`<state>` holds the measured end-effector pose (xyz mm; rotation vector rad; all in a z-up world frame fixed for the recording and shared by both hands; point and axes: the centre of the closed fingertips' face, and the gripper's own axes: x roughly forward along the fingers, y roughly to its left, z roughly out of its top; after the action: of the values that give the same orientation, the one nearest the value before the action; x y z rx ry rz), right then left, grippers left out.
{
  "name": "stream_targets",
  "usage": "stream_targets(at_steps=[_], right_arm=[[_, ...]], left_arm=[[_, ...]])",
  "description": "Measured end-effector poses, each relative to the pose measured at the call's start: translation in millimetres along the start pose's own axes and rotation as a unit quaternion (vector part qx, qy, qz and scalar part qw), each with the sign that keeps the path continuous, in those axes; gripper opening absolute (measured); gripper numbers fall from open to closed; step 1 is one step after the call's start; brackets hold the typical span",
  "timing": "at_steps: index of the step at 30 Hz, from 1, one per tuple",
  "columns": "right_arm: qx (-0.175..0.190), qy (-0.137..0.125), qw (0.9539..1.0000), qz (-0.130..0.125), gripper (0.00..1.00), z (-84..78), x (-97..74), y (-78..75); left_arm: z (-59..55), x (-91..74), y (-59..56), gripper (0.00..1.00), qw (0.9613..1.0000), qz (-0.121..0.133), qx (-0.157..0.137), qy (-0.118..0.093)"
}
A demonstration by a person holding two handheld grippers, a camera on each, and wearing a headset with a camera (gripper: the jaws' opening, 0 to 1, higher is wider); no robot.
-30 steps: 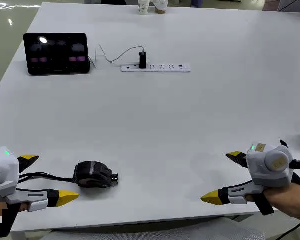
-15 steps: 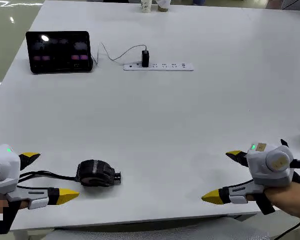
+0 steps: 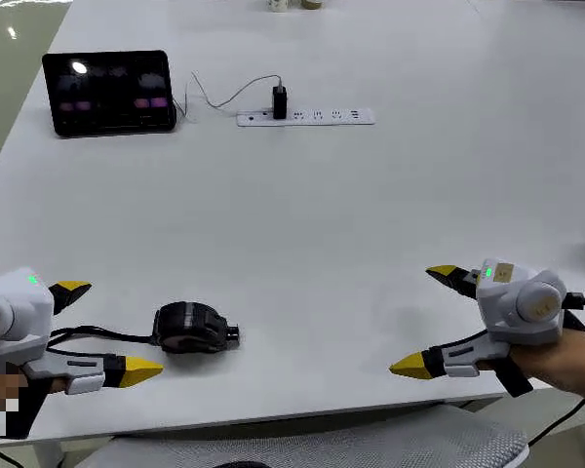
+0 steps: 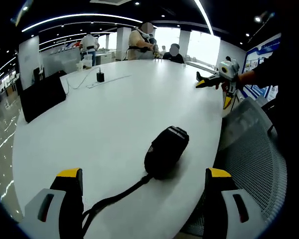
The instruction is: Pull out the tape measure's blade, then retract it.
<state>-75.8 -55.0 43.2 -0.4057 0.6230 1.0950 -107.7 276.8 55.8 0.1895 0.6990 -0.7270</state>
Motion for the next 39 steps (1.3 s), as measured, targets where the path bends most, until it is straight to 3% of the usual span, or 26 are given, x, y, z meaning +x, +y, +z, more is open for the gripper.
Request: stream_targets(at_steps=[3, 14, 21, 30, 39], right_arm=[[0.006, -0.004, 1.0, 0.003, 0.99, 3.8, 5.1, 1.9], [-0.01, -0.003, 0.9997, 0.023, 0.99, 24.5, 22.3, 11.8], [-0.031, 0.002, 0.998, 0.056, 0.99, 36.7, 29.4, 29.2], [-0.036, 0.01, 0.9963, 0.078, 0.99, 42.8, 41.3, 33.3], [-0.051, 0.005, 0.9942, 0.095, 0.99, 60.2, 58.7, 39.5]], left_arm=[[0.3, 1.6, -2.3, 0.99, 0.9995, -0.009, 0.027, 0.011], [0.8, 7.7, -14.0, 0.99, 0.9964, -0.044, 0.068, 0.024], [4.8, 16.1, -16.6, 0.99, 0.995, -0.053, 0.081, 0.026], [12.8, 21.2, -22.7, 0.99, 0.9921, -0.068, 0.1, 0.033], [10.5, 28.5, -27.5, 0.98, 0.9861, -0.088, 0.132, 0.05]])
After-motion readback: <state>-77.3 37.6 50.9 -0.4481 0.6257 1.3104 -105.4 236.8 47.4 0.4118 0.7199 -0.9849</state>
